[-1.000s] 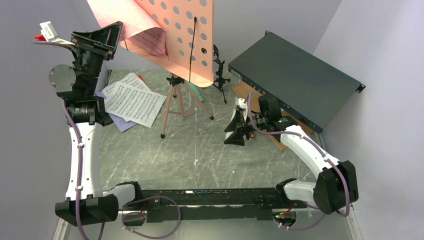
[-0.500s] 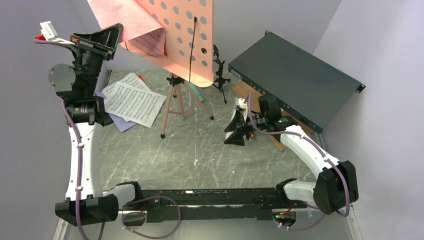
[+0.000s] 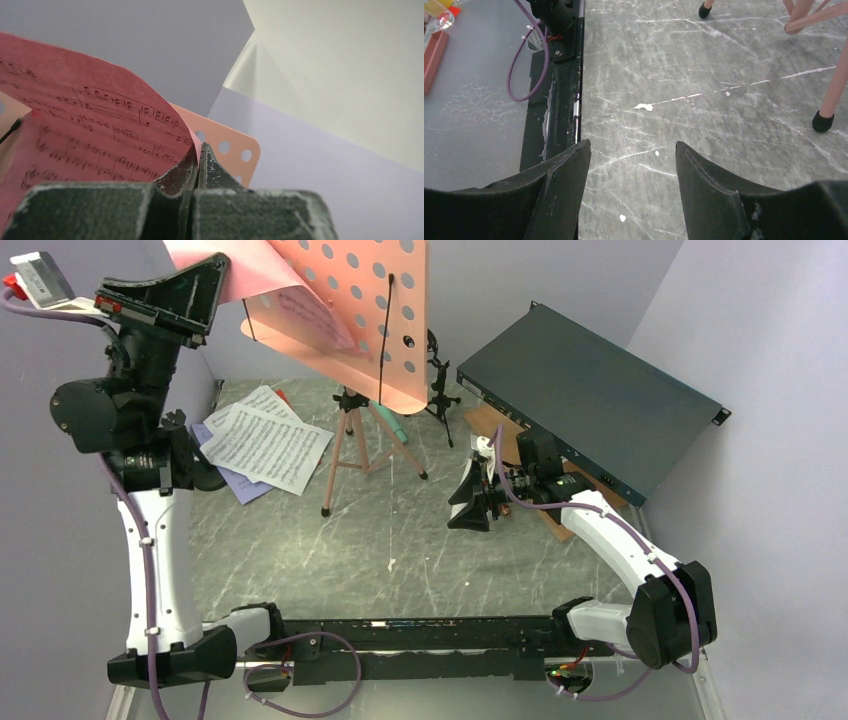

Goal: Pack up the instrument practice props
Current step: Pick up the sheet music from the music stand.

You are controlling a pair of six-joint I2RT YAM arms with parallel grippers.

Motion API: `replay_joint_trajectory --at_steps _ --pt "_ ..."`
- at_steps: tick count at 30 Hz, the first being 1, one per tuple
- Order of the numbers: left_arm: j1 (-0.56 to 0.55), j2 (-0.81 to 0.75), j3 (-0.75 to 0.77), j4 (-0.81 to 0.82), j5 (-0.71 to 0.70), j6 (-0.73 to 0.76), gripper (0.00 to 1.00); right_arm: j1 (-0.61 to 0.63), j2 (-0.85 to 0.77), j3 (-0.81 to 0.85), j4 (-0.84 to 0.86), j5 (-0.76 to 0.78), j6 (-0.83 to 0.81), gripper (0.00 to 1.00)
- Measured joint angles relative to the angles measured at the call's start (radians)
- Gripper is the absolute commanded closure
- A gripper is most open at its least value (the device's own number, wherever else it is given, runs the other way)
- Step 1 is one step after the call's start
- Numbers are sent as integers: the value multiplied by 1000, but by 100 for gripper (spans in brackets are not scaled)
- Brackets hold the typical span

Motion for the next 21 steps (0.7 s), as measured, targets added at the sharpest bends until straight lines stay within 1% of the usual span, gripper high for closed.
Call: replay_joint_trajectory --at_steps 5,11,21 --pt "0 -6 54 25 32 20 100 0 0 0 -5 0 -1 34" --pt "0 -41 47 36 51 13 100 0 0 0 -8 0 -9 34" --pt "0 -247 -110 -42 53 -7 100 0 0 2 -24 8 -35 33"
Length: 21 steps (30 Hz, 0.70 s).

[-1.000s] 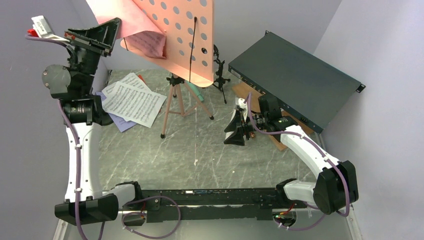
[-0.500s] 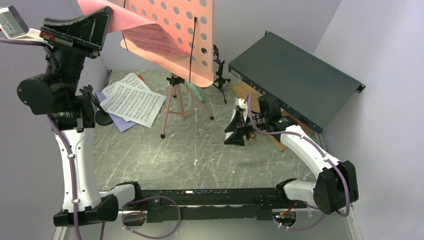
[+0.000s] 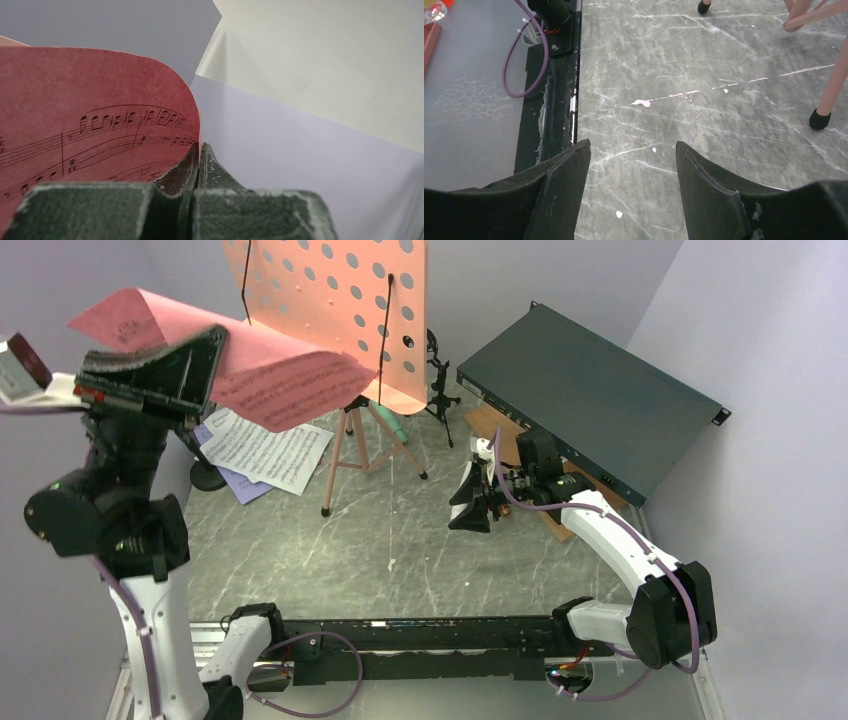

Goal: Pack up the instrument practice props
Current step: Pick up the sheet music from the music stand, then place the sheet music at the center of the board.

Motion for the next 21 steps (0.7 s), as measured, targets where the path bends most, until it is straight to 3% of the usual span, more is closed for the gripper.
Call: replay_joint_trajectory --at_steps 6,13,18,21 --pt "-5 -173 -95 -131 -5 36 100 0 0 23 -66 18 -85 28" --pt "-52 -373 -293 -327 -63 91 100 0 0 32 -140 21 -202 12" --pt "-75 -425 -467 -425 -71 76 100 0 0 32 -204 -13 -317 2" --pt "-78 -410 -575 -478 -33 45 100 1 0 31 -257 -59 -424 1"
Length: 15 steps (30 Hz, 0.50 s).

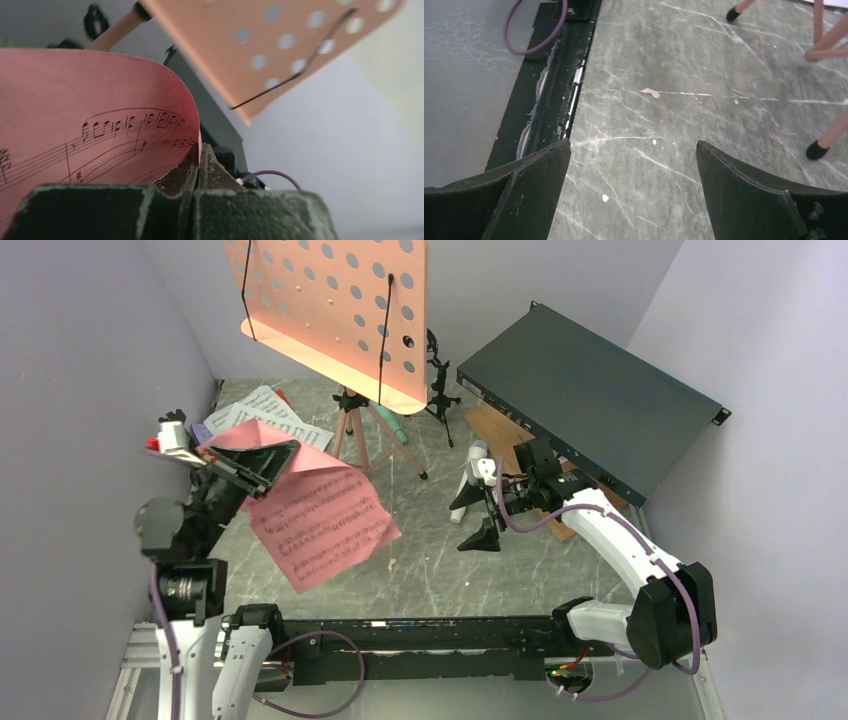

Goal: Pack up the instrument practice props
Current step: Place the sheet music at the center of the board.

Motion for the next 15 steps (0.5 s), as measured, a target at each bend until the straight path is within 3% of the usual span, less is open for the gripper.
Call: replay_joint_trajectory --at_steps 7,15 --pt "-9 42 -275 8 69 -107 100 28 1 -21 -39 -45 -98 1" --pt "-135 23 -402 51 35 -169 100 76 31 -46 39 -24 -27 1"
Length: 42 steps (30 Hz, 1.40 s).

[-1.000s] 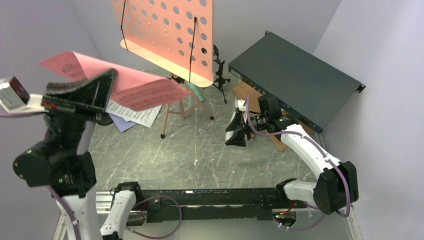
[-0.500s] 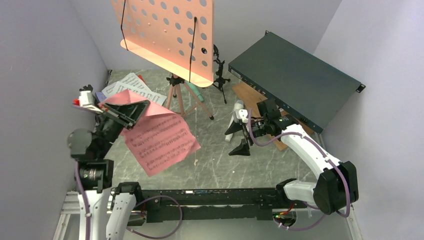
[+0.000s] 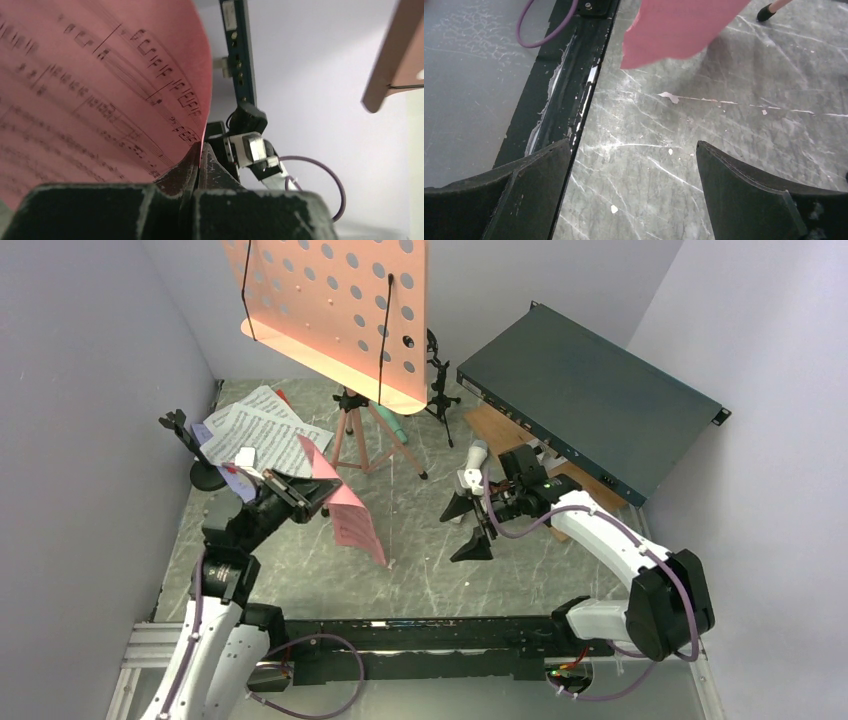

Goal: Pack up the instrument practice props
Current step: Place the sheet music at the center of the board.

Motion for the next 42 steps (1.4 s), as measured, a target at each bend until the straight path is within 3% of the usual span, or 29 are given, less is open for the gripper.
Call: replay_joint_trajectory --at_steps 7,14,29,39,42 --pt "-289 130 -69 89 -153 -32 100 38 31 -16 75 31 61 1" --pt "-598 301 -51 135 -463 -37 100 52 31 -26 119 54 99 1" --pt "-807 589 170 117 -864 -193 100 52 29 -44 282 235 294 5" --pt "-879 712 297 72 -1000 -268 100 53 13 -93 464 360 504 23" --pt "-892 744 312 56 -1020 -283 100 53 13 -99 509 404 560 37"
